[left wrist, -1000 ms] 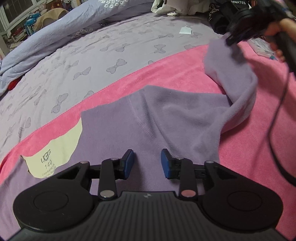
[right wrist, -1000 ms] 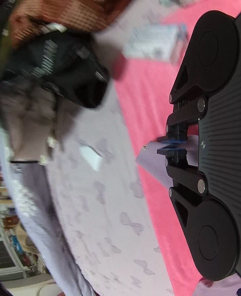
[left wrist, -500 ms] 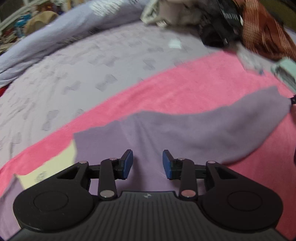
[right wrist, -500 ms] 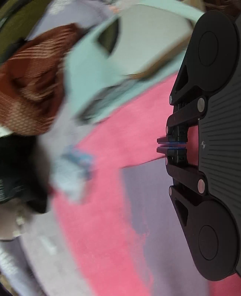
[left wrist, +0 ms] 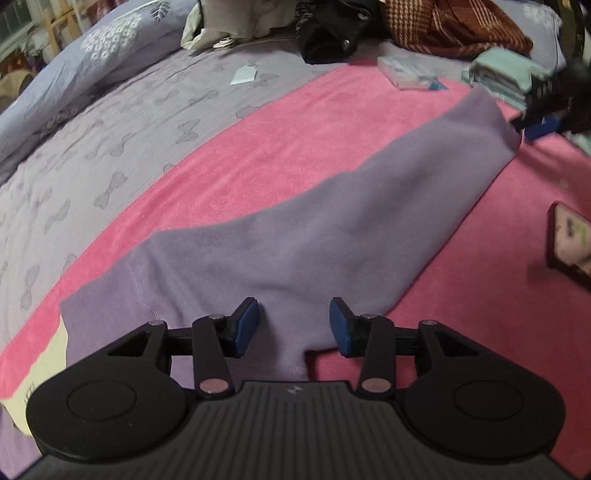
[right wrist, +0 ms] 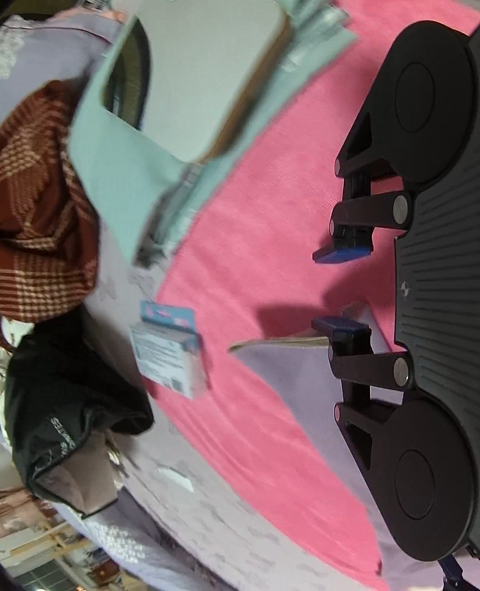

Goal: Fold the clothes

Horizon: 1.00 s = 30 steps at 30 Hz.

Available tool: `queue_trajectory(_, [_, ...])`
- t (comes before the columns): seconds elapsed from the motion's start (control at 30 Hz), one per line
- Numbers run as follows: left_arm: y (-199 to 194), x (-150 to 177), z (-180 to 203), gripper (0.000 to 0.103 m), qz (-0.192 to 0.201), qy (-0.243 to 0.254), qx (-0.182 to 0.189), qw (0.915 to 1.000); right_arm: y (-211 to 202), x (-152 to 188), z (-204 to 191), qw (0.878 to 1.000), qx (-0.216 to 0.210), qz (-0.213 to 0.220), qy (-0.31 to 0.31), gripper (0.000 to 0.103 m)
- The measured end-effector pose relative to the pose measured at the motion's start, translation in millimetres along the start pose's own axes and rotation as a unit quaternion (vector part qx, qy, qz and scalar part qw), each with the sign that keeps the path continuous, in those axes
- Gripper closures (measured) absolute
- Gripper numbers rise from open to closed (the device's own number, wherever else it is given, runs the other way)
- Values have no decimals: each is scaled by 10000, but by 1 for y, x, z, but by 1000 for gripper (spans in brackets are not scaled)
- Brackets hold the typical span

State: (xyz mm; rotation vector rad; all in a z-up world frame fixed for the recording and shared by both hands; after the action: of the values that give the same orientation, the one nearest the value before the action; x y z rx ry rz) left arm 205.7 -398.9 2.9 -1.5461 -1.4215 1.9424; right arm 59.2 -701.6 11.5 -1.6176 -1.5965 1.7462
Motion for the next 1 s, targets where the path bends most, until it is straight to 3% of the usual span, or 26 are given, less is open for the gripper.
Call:
queue_trajectory(0.07, [-13,1,-14,54,160,-473,-12,9988,-2,3,0,9994,-274,40,207,57])
queue_trajectory(0.1, [-11,4,-17,54,50,-570,-73,9983,-3,4,-1,9989,-382,75,263,53])
queue_trajectory(0.17, [4,12,-13,51,-230,-309,-174,9991,-5,7,-3,9974,-596,143,372,38])
queue_trajectory(0.27, [3,14,2,51,-64,215,-363,9991,-3,11,-14,9988,-463,150,84,37])
queue_trajectory(0.3, [0,13,1,51,-59,177,-345,9992,3,12,-19,9997,-173,137,-104,38])
queue_trajectory(0.37, [-12,14,-8,51,2,-256,-296,9992,15,10,-26,9990,314,146,-286,80])
queue_trajectory(0.4, [-20,18,-15,51,40,-444,-353,9984,20,9,-28,9982,504,166,-282,85])
queue_trajectory(0.43, [-28,22,-21,50,79,-633,-410,9971,19,4,-30,9989,425,156,-144,97])
queue_trajectory(0.53, [-52,37,-41,50,171,-1185,-669,9906,3,-3,-47,9994,180,264,-144,96])
queue_trajectory(0.63, [-78,62,-72,50,173,-1710,-1252,9771,-28,-5,-79,9975,-541,379,-256,96])
queue_trajectory(0.7, [-98,84,-96,50,131,-2154,-1661,9622,-52,5,-117,9909,-1227,319,-442,96])
queue_trajectory(0.8, [-129,118,-131,50,53,-2752,-2264,9343,-83,38,-191,9646,-2474,13,-909,96])
queue_trajectory(0.9, [-163,153,-158,50,-34,-3161,-2793,9067,-108,98,-278,9156,-3703,-483,-1492,96])
queue_trajectory(1.0, [-189,188,-172,50,-202,-3338,-3038,8921,-115,182,-351,8652,-4336,-1009,-2308,95])
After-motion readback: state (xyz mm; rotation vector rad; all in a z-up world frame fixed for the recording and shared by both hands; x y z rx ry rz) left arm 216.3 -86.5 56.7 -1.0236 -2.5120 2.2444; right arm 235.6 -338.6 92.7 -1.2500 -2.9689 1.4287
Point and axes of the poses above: each gripper's, at about its wrist camera, not at the fingertips, and y roughly the way its jaws point, z to its right, x to its underside, the point moved 1 cm from there along y, roughly the way its jaws point, and after that the axes turned 3 degrees about z, right-handed, at the moved point
